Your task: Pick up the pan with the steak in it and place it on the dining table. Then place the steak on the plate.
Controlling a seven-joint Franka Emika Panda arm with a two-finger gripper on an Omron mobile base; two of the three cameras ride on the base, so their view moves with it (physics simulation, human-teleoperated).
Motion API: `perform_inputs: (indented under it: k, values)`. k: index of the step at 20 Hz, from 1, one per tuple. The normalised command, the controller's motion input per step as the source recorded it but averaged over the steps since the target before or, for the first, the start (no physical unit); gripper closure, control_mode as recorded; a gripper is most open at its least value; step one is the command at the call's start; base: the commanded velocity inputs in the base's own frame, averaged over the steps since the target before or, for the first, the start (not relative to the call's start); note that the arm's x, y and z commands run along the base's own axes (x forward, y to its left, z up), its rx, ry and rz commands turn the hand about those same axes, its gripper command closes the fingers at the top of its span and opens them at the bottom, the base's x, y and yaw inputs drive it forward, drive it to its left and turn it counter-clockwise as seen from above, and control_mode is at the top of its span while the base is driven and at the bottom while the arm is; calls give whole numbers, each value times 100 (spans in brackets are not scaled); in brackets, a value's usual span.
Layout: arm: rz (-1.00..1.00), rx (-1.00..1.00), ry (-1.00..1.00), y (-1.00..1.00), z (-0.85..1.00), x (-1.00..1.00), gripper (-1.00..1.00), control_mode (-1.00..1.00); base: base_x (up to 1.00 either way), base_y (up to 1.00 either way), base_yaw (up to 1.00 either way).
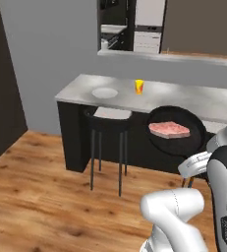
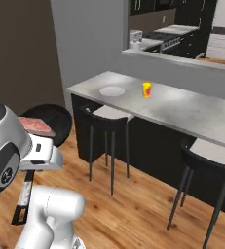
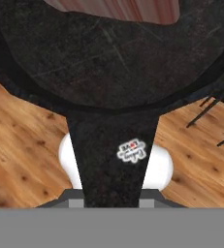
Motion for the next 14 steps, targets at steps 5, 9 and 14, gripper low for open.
perform_inputs:
  k: [5,9,14]
  values:
    - [0,0,0,0,0,0,100,100,0,0,-50]
    - [0,0,0,0,0,0,100,100,0,0,-50]
    - [0,0,0,0,0,0,100,100,0,0,-50]
